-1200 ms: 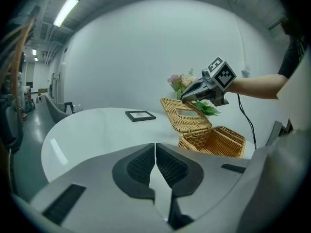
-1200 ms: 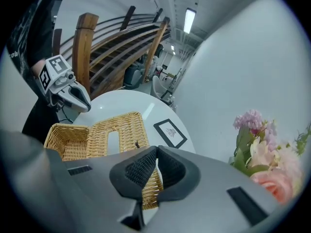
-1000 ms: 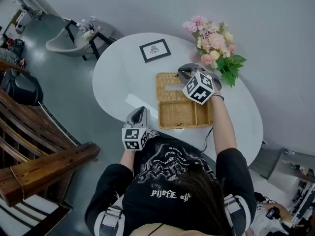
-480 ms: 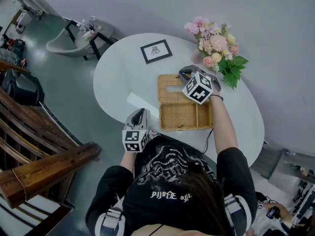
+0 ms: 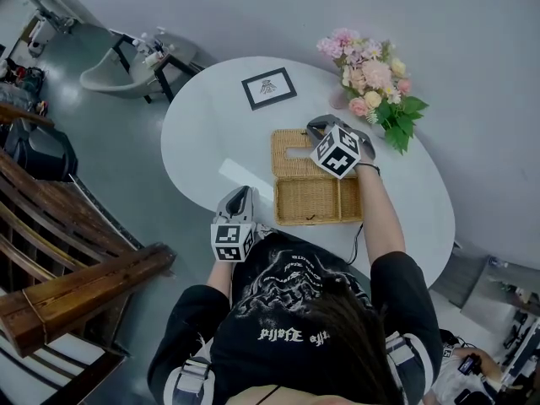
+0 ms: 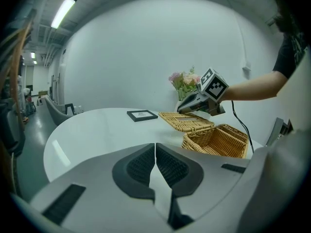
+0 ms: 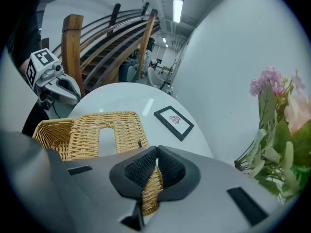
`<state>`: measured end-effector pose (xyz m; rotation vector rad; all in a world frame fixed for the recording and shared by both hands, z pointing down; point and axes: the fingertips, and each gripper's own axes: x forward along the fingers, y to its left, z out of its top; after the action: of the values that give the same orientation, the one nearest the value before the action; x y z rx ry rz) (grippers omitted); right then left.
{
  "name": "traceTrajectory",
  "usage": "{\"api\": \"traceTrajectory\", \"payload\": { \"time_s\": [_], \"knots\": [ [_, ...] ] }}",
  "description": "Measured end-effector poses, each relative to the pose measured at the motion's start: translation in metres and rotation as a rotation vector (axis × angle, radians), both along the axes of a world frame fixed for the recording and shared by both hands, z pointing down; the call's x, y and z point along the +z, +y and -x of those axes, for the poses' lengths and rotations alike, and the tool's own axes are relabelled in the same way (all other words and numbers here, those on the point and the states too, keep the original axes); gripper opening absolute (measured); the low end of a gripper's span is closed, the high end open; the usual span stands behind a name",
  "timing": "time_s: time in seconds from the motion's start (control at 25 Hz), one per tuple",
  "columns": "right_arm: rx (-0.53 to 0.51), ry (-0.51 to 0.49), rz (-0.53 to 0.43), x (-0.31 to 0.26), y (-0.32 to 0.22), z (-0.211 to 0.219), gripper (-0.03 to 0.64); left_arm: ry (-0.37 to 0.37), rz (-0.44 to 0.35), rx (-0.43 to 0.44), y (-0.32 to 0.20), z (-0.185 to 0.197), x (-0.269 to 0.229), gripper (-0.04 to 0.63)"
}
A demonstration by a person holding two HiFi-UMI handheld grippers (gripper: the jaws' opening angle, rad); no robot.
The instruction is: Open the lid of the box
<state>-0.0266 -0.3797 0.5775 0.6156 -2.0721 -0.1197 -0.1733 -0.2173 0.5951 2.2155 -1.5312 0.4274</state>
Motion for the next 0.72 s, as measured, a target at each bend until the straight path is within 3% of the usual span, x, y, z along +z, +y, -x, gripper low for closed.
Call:
{"api": "traceTrajectory", "payload": {
  "time_s": [0.72],
  "knots": [
    [0.035,-0.061,0.177,0.029,-0.002,-0.002,0.037,-0.028,0.016,-0.022,0.008,0.006,0.007,0.025]
  ]
}}
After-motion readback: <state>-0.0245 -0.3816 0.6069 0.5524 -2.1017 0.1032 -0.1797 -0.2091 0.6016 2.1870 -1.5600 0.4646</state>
